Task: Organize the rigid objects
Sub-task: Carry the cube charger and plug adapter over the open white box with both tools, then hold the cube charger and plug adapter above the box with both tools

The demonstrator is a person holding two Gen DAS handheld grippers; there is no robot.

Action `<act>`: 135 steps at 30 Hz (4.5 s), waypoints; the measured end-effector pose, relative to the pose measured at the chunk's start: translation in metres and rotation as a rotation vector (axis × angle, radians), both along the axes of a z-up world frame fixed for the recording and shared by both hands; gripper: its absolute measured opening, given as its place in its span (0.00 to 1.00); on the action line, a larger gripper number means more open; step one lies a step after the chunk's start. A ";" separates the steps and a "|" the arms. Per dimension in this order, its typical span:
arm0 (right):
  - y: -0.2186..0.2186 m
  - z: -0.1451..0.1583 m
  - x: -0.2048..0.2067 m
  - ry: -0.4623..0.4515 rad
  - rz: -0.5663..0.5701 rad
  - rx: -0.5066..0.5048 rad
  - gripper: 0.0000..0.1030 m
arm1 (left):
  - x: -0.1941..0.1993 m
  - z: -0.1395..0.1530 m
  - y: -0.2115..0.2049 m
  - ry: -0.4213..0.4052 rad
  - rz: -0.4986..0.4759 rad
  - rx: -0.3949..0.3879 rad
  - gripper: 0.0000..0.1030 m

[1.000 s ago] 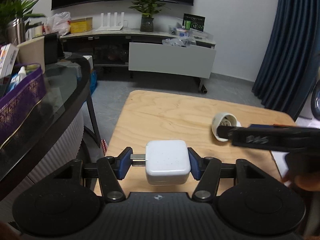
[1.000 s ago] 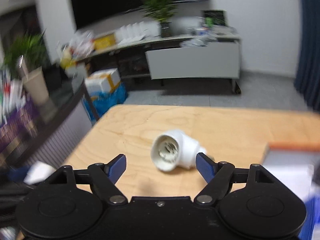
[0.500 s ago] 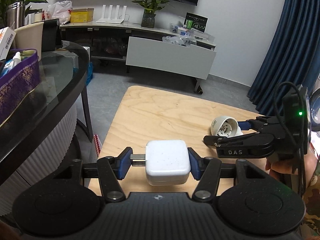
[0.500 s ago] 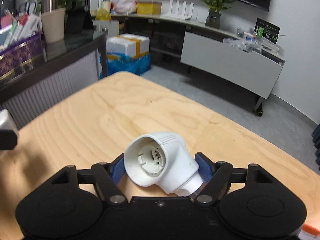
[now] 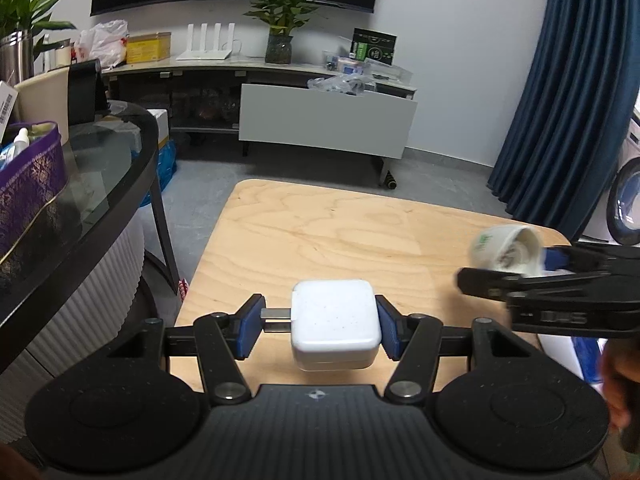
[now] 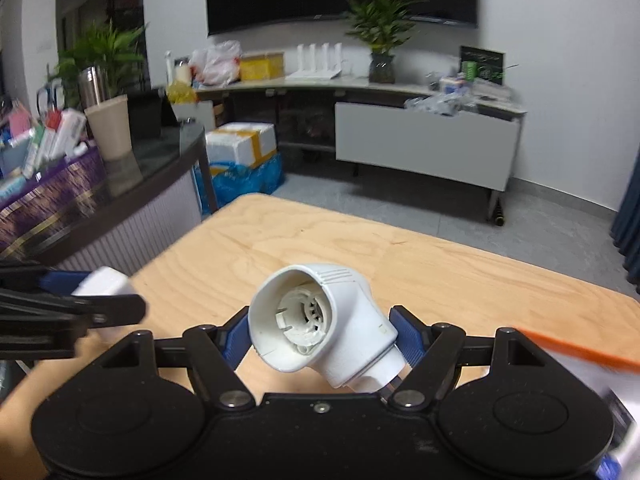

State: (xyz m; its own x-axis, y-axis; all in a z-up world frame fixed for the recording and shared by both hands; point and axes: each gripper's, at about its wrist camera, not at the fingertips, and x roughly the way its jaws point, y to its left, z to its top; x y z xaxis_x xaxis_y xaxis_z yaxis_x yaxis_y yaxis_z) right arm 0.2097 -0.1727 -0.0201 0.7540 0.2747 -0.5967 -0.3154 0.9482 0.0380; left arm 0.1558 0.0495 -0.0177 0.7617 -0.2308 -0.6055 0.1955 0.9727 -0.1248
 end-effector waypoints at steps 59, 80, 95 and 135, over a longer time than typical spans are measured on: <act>-0.183 0.068 -0.245 -0.120 -0.460 0.119 0.85 | -0.128 0.046 -0.195 -0.055 -0.335 0.035 0.57; -0.182 0.061 -0.258 -0.088 -0.470 0.115 0.85 | -0.139 0.035 -0.192 -0.014 -0.322 0.028 0.57; -0.189 0.054 -0.265 -0.072 -0.482 0.127 0.85 | -0.147 0.029 -0.197 -0.001 -0.328 0.036 0.57; -0.184 0.065 -0.239 -0.092 -0.453 0.120 0.85 | -0.135 0.031 -0.206 -0.007 -0.313 0.035 0.57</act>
State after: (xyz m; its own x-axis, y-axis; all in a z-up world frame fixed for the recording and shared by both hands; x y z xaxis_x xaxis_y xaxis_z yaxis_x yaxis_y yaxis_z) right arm -0.0294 -0.3568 0.0445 0.8619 -0.0310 -0.5061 0.1218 0.9815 0.1474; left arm 0.0211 -0.1570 0.0137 0.6613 -0.4337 -0.6120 0.4872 0.8687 -0.0893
